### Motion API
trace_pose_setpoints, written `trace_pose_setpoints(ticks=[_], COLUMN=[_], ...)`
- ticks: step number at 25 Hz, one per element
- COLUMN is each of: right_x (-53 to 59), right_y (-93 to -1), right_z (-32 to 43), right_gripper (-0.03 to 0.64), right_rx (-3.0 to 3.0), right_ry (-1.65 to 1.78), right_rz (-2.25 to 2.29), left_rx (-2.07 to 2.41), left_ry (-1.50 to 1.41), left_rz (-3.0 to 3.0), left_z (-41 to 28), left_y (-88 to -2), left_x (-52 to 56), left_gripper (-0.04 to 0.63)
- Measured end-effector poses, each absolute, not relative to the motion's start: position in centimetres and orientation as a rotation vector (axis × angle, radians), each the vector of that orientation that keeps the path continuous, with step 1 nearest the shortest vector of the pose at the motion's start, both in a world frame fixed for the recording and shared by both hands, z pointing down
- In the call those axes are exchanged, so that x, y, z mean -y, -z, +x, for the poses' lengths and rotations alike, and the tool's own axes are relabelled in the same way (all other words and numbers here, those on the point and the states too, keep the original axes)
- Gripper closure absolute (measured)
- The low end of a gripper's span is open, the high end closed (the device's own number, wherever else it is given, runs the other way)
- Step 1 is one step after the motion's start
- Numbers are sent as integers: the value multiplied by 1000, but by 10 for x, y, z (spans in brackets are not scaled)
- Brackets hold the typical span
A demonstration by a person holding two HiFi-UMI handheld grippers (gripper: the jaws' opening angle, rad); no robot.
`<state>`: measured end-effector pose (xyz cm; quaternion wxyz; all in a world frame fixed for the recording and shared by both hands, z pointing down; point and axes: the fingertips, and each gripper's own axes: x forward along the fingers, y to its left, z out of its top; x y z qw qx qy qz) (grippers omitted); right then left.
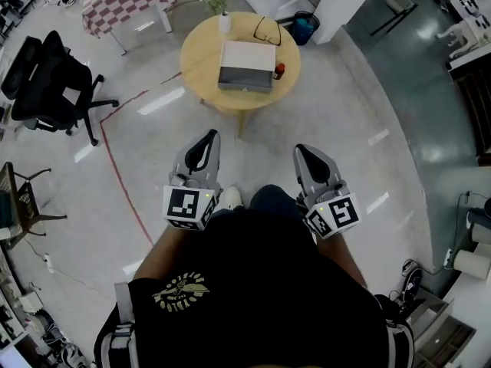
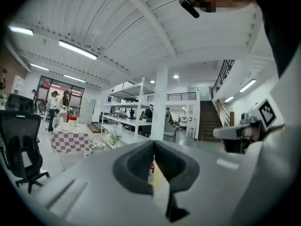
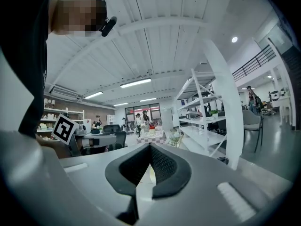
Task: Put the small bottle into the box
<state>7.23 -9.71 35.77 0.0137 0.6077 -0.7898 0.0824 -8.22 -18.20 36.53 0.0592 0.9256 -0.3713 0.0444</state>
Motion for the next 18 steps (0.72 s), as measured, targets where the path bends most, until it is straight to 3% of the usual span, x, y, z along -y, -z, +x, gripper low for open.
trace_pose_setpoints(ticks=[18], right_x=[137], right_y=[-354], right_z=[74], right_gripper=[611], right_rx=[2502], right_ry=[-248], right_rz=[1833], left_rx=[1101], left_ry=[-144], left_rz=[2795], left_z=[-68], left_y=[-366], left_x=[206], left_gripper=[595])
